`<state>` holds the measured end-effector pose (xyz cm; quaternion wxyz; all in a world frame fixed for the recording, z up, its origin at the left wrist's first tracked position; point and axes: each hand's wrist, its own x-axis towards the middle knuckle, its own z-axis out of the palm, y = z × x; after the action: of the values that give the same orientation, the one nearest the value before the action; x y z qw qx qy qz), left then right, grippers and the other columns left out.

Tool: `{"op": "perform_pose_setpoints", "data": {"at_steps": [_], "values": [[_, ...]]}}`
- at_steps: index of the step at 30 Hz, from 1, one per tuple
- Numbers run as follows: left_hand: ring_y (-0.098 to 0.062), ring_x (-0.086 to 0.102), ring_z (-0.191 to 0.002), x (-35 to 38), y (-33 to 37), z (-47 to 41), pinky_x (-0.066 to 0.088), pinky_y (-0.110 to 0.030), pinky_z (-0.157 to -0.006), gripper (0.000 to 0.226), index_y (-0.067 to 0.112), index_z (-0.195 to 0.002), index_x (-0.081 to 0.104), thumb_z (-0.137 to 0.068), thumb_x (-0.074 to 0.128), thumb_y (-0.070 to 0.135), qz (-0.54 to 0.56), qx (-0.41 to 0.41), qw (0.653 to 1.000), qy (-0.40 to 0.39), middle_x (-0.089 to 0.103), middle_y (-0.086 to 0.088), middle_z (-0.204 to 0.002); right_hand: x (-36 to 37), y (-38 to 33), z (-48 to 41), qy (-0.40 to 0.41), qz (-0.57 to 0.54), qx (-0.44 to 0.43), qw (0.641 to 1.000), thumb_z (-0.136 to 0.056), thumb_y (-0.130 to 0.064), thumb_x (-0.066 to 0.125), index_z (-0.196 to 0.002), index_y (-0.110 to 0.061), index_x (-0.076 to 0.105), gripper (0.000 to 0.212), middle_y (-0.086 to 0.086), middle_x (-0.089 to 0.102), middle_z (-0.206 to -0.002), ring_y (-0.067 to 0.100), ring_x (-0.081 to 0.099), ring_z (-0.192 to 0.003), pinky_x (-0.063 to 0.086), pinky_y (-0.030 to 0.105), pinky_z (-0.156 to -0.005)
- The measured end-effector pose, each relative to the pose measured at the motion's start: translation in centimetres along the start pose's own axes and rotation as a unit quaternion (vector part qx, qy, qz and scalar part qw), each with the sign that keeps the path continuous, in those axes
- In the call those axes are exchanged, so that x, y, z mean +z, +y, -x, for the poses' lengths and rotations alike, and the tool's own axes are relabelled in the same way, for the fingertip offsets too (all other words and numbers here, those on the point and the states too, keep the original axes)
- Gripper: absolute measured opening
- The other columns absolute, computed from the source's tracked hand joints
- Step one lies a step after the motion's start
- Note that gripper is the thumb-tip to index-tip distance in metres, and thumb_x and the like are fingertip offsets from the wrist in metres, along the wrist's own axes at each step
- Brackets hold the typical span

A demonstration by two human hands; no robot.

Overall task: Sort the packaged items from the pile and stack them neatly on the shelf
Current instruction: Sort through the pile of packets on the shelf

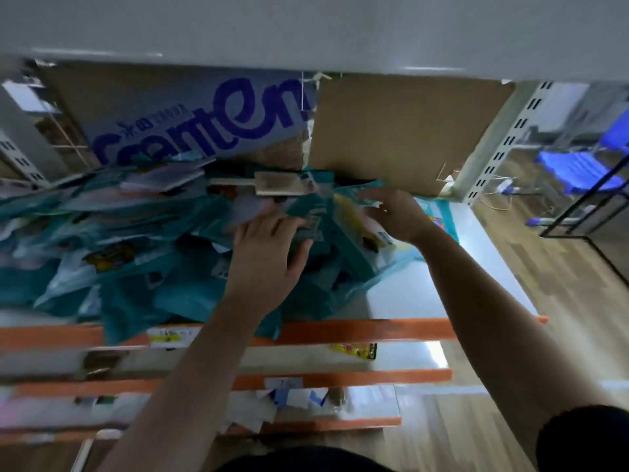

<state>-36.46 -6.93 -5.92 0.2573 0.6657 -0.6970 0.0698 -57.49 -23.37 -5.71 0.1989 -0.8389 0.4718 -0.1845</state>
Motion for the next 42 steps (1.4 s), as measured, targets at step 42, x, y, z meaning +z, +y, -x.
{"op": "perform_pose_setpoints", "data": {"at_steps": [42], "values": [[-0.031,0.062,-0.094,7.1,9.2,-6.9,0.046,-0.039,-0.081,0.040,0.015,-0.103,0.065,-0.089,0.038,0.041,-0.027,0.032,0.996,-0.083,0.066,-0.006,-0.101,-7.5,15.5,9.6,0.310,-0.084,0.313,0.894,-0.104,-0.026,0.039,-0.103,0.003,0.059,0.035,0.025,0.062,-0.107,0.037,0.055,-0.101,0.029,0.032,-0.071]]}}
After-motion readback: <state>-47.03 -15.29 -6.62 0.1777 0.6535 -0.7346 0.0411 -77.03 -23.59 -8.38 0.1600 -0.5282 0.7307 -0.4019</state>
